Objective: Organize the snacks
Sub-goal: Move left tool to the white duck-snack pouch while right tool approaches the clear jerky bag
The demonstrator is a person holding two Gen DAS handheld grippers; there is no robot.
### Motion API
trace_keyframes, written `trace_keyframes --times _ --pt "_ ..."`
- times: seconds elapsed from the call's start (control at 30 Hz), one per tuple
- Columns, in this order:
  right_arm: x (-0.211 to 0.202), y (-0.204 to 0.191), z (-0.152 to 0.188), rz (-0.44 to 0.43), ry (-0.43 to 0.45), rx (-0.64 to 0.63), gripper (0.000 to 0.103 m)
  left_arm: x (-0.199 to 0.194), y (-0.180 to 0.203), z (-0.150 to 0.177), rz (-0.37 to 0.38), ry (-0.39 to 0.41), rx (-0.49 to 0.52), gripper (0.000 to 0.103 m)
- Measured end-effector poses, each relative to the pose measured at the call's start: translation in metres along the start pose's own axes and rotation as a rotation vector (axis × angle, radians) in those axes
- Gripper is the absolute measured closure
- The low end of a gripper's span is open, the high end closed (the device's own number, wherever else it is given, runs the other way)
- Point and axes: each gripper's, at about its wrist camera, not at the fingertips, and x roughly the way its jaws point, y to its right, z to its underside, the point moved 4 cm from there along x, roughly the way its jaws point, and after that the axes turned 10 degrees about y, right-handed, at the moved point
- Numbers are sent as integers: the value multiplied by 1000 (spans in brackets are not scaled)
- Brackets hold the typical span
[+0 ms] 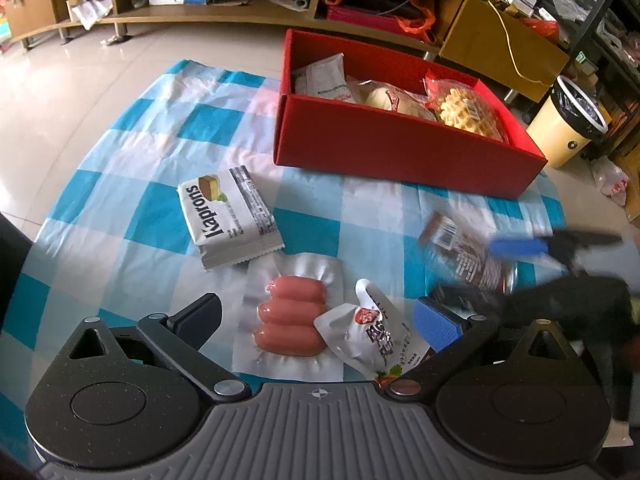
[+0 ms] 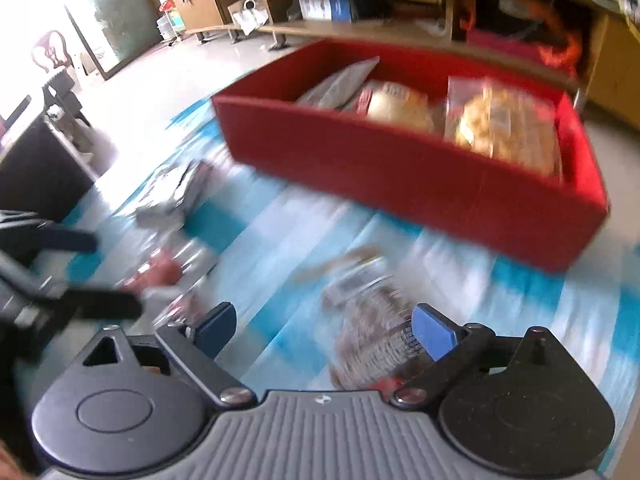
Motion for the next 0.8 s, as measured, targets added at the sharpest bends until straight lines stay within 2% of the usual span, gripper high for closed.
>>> trace_keyframes --times 0.1,0.2,0.33,0.43,0.57,0.63,0.67,0.8 --pt "-16 0 16 -25 -49 66 8 -1 -4 0 12 -6 -19 0" --pt "-33 2 18 -45 -21 110 9 -4 -6 1 26 -7 -30 0" --pt "-21 15 15 152 -16 137 9 -2 -7 4 28 -22 -43 0" --pt "-2 13 18 186 -35 151 8 0 -6 5 28 -28 -43 0" --pt "15 -1 16 289 6 59 5 3 -3 6 29 -35 -35 0" --pt "17 -2 19 308 22 32 4 3 -2 7 30 -37 -28 0" --pt "15 0 19 292 20 37 0 4 -3 7 29 -36 -26 0" --pt "7 4 27 260 15 -4 0 6 -4 10 37 -53 -41 0"
